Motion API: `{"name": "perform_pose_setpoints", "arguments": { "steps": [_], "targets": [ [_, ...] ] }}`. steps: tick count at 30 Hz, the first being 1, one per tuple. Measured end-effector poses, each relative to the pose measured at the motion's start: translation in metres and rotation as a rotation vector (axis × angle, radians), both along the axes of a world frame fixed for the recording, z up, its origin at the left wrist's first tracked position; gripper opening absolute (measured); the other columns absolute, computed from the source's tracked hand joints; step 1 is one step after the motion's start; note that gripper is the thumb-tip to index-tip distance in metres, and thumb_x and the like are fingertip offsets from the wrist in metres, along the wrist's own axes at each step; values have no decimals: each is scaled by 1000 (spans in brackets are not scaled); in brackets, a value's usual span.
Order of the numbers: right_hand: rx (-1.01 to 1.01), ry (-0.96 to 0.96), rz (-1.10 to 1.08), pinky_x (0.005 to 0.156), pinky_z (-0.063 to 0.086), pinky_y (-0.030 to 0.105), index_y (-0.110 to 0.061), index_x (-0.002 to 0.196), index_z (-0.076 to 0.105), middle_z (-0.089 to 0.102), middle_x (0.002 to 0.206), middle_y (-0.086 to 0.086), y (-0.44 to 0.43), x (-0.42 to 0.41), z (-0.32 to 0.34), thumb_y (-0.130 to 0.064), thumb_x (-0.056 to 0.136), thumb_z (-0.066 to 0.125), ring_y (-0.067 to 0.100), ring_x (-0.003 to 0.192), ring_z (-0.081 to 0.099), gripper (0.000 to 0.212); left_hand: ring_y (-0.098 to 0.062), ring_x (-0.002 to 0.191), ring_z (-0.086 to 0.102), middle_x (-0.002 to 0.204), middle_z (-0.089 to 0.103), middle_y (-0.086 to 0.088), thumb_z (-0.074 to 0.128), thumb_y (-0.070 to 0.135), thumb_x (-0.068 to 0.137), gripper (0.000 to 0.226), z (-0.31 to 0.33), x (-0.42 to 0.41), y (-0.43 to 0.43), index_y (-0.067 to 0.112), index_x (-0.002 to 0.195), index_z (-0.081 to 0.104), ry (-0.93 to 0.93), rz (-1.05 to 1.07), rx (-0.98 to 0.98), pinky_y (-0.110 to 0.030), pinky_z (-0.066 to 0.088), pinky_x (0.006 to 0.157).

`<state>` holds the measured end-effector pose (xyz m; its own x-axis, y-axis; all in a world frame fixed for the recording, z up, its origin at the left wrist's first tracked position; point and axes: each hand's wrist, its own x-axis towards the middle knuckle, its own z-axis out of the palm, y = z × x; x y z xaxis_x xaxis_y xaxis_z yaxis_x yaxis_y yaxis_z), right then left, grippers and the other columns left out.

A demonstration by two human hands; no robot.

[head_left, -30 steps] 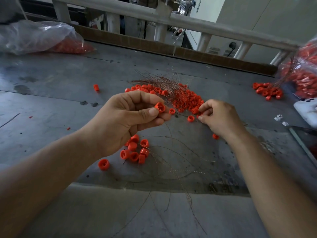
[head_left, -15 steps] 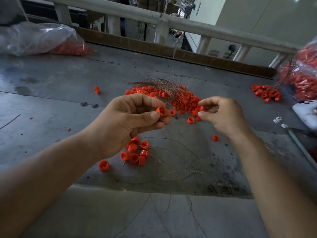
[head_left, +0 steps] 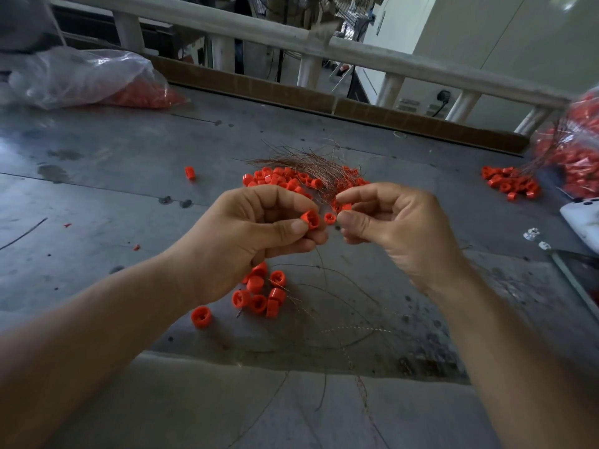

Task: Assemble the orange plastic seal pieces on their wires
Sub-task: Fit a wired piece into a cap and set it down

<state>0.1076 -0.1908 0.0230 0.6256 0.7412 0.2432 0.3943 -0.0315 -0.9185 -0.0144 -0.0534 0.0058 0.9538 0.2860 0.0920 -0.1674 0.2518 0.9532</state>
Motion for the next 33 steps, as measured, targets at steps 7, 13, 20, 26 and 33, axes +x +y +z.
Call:
{"name": "perform_pose_setpoints", "arguments": {
  "steps": [7, 13, 20, 26, 33],
  "targets": [
    [28, -2, 117, 65, 52, 16, -25, 87, 65, 68, 73, -9, 5, -11, -1, -19, 66, 63, 5, 70, 66, 22, -16, 74, 70, 77, 72, -8, 59, 5, 64, 21, 0, 0, 0, 14, 74, 75, 2, 4, 33, -17, 54, 63],
    [37, -39, 117, 69, 52, 17, -25, 88, 63, 67, 77, -8, 5, -12, -3, -20, 64, 65, 6, 76, 67, 25, -17, 75, 71, 77, 72, -9, 60, 5, 63, 21, 1, 0, 0, 12, 75, 75, 4, 22, 36, -17, 54, 63],
    [89, -19, 97, 65, 54, 19, -24, 86, 66, 65, 73, -1, 5, -12, -4, -13, 67, 67, 10, 70, 66, 21, -15, 74, 70, 76, 72, -7, 61, 8, 61, 21, 3, 0, 0, 16, 73, 75, 14, 29, 61, -17, 53, 63],
    [100, -64, 75, 66, 53, 18, -26, 86, 63, 66, 71, -11, 4, -14, -3, -21, 65, 66, 6, 72, 65, 21, -16, 76, 71, 76, 73, -5, 61, 8, 60, 23, 1, 0, 0, 18, 74, 76, 17, 46, 82, -16, 53, 64],
    [54, -228, 47, 70, 51, 15, -26, 86, 64, 66, 82, -9, 10, -19, -11, -7, 71, 71, 3, 76, 66, 25, -16, 70, 70, 74, 72, -8, 61, 6, 58, 26, 0, 3, -2, 8, 82, 69, 63, 110, 81, -17, 54, 62]
  ]
}}
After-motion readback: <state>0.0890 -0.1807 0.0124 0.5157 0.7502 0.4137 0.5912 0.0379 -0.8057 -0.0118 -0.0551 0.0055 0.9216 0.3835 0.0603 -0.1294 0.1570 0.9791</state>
